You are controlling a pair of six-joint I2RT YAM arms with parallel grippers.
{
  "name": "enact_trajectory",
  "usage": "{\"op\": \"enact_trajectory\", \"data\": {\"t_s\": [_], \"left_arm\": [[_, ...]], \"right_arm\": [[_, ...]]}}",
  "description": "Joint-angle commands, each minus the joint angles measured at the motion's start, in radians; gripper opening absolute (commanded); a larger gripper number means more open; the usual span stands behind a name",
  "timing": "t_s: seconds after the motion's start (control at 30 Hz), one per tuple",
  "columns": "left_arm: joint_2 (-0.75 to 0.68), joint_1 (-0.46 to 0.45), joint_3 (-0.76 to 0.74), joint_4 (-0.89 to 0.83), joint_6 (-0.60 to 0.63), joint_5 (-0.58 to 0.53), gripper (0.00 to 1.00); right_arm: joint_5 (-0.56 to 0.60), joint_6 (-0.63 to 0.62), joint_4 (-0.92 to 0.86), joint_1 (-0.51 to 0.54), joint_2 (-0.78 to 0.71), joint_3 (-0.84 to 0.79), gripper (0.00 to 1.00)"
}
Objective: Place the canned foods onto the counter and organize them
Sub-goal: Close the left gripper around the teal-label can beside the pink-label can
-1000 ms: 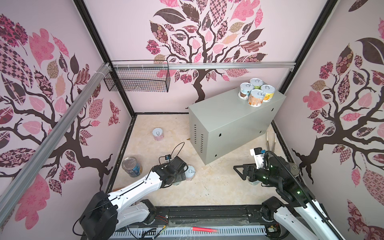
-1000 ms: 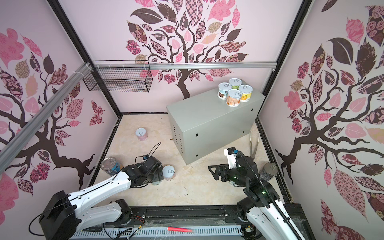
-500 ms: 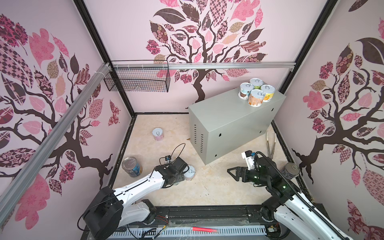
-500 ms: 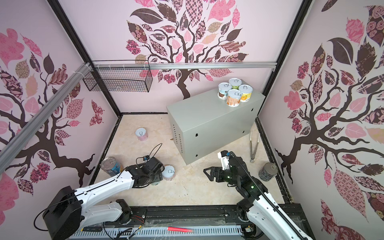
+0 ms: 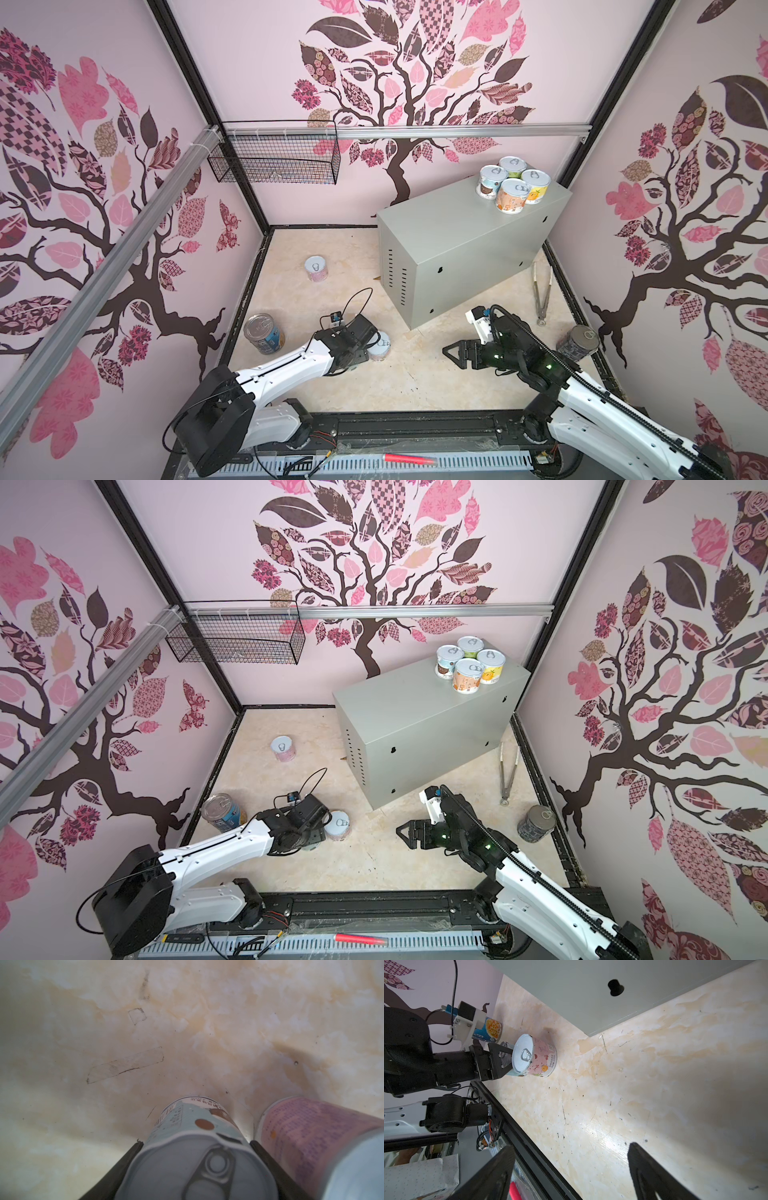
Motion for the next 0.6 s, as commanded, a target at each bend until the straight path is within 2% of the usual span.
{"op": "enact_trajectory", "data": {"t_s": [0.0, 0.13, 0.57], "left_arm": [[-0.015, 0.004, -0.013, -0.051, -0.002, -0.018, 0.61], [-0.058, 0.004, 0.006, -0.090, 0.025, -0.011, 0.56], [-0.282, 0.004, 0.200, -0.291, 0.178, -0.003, 0.55]], "right_arm": [[0.012, -0.013, 0.011, 0.007, 0.010, 0.025, 0.88], [0.034, -0.015, 0.013, 0.007, 0.008, 0.023, 0.89], [0.078, -0.028, 0.014, 0.006, 0.075, 0.064, 0.89]]}}
